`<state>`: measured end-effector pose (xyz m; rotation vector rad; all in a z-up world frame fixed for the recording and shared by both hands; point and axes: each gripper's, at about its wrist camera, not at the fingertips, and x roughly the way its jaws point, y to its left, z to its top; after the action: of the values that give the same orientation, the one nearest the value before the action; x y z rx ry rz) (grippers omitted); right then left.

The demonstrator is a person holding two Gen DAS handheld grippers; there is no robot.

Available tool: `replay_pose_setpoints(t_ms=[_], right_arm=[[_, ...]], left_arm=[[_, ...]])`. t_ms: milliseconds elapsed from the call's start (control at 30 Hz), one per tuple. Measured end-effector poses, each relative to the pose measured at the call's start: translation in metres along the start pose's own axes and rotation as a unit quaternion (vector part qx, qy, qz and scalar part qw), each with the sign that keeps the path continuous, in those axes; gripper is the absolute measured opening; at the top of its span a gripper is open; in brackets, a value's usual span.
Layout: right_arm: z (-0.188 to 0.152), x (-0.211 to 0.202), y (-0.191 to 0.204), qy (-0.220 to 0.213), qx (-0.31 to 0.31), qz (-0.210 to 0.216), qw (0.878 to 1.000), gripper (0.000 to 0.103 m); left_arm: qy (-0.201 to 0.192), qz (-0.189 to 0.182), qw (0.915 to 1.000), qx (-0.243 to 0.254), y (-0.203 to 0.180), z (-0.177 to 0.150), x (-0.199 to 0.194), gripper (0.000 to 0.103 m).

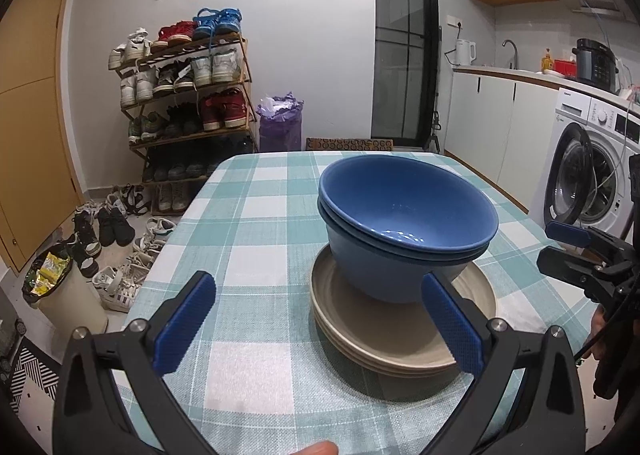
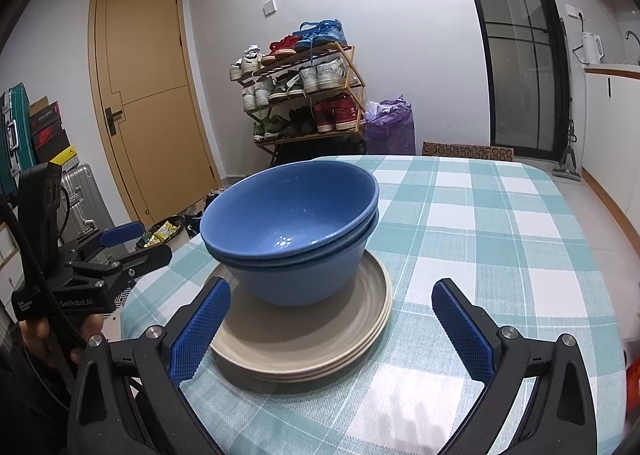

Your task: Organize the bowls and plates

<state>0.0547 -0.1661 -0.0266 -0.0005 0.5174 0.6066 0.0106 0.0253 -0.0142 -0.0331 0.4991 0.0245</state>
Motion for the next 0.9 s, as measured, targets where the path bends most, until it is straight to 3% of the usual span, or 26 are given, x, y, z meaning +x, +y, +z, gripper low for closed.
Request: replay_pose_setpoints(t_ms=[900], right_arm=[[-0.028, -0.021, 0.005, -0.028, -0.008, 0.013, 0.999, 0.102]], left_arm=[[-0.028, 0.003, 0.9995, -0.017, 0.008, -0.025, -0.005, 0.103]])
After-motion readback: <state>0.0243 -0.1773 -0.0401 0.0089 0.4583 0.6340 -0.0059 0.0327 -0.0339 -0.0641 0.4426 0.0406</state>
